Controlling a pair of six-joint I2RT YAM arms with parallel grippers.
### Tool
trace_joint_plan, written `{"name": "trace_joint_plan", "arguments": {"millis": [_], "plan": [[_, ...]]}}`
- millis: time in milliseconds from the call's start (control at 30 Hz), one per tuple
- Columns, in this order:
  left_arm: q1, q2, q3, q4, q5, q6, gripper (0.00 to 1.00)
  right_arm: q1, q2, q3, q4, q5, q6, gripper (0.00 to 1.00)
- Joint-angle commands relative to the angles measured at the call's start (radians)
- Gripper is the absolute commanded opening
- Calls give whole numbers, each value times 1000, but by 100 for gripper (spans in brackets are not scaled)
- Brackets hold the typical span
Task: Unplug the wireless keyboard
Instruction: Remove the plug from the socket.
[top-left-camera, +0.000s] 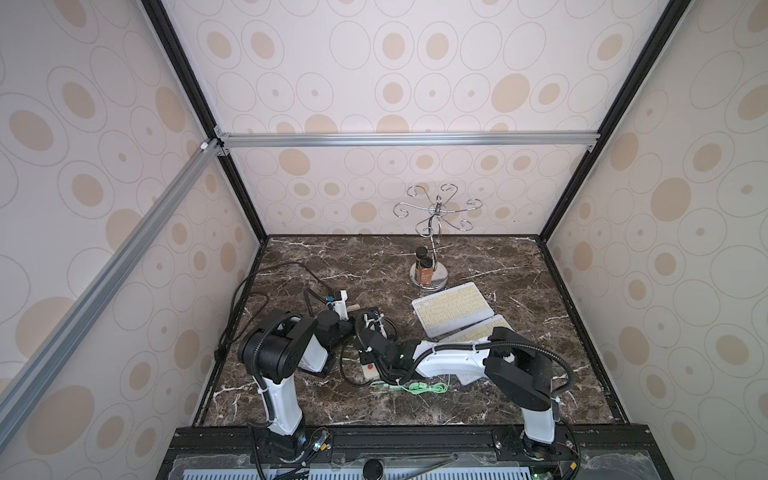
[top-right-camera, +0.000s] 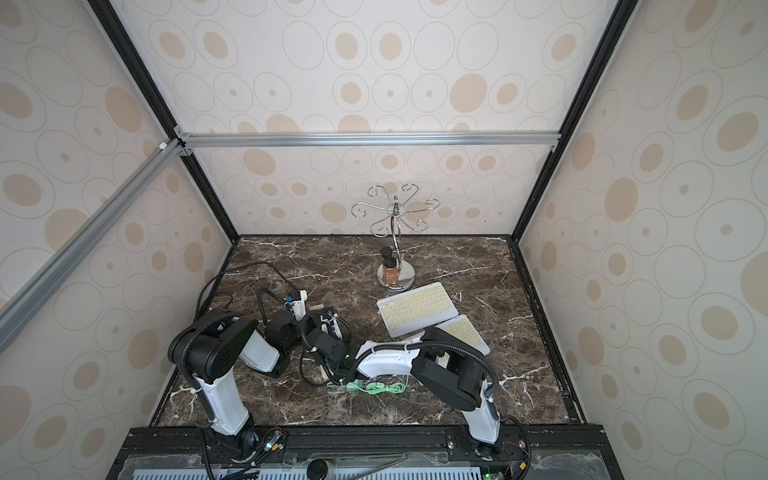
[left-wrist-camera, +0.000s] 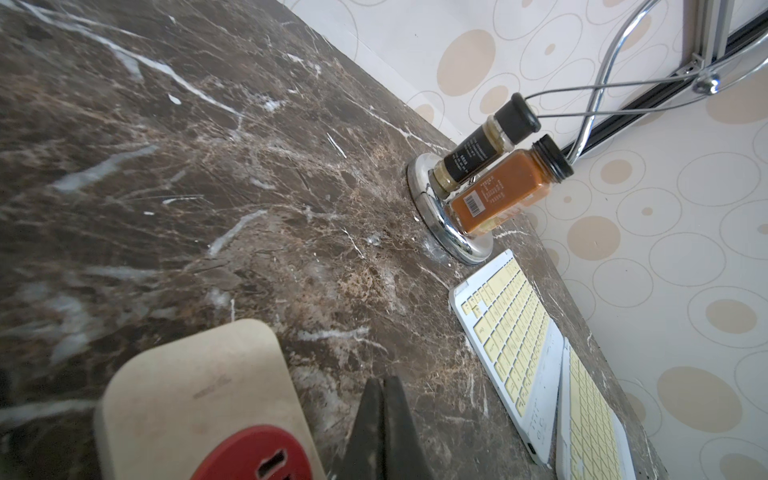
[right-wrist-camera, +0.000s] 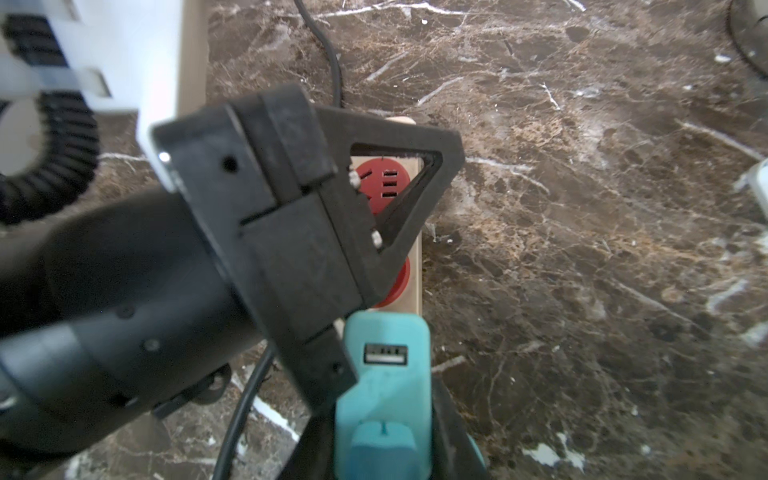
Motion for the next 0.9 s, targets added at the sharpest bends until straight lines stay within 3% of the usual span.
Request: {"name": "trace_joint_plan", "arguments": {"millis": [0, 233, 467, 600, 733, 867], "plan": [[-19, 60, -32, -249, 8, 31, 0, -10, -51, -31, 38, -57, 32, 0], [-12, 101, -26, -217, 0, 34, 0, 21, 19, 135, -206, 54, -2, 0], [-1, 145, -13, -212, -27, 76, 0, 47, 74, 236, -312, 132, -20, 0], [3, 196, -41, -85, -21, 65, 0, 41, 26, 145, -183, 79, -3, 0], [3, 200, -35, -101, -43, 86, 0, 31, -35, 25, -29, 29, 15, 0], [4, 205, -30, -125, -77, 121, 0, 40, -10, 92, -121, 54, 4, 0]]}}
